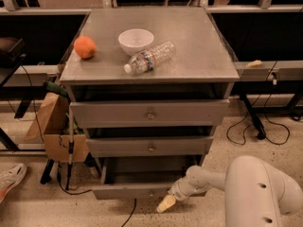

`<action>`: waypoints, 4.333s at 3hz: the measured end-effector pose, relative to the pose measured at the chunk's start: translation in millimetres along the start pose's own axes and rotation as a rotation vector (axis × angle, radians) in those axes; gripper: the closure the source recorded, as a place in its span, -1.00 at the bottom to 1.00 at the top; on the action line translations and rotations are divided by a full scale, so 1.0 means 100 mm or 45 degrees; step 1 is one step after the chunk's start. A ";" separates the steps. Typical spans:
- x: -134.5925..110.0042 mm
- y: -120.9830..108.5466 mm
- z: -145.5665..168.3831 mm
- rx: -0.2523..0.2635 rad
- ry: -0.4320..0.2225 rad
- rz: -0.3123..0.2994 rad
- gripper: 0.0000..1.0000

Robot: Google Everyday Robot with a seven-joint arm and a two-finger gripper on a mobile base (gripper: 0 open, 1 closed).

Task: Close bottom drawer

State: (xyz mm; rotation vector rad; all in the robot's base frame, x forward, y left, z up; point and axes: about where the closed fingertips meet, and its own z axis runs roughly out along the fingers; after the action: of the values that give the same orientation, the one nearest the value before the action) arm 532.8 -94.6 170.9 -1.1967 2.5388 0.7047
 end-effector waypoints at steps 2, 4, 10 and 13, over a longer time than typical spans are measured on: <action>-0.04 -0.02 0.01 0.007 -0.007 -0.009 -0.96; -0.23 -0.17 0.04 0.035 -0.030 -0.054 -0.05; -0.65 -0.39 -0.04 0.159 -0.112 -0.145 0.30; -0.87 -0.40 -0.15 0.252 -0.210 -0.207 -0.99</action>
Offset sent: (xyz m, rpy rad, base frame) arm 0.0934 0.0158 0.0016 0.0030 -0.1108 0.0086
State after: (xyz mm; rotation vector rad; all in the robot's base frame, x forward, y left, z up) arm 618.7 -67.5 207.0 -1.2070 2.2852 0.4807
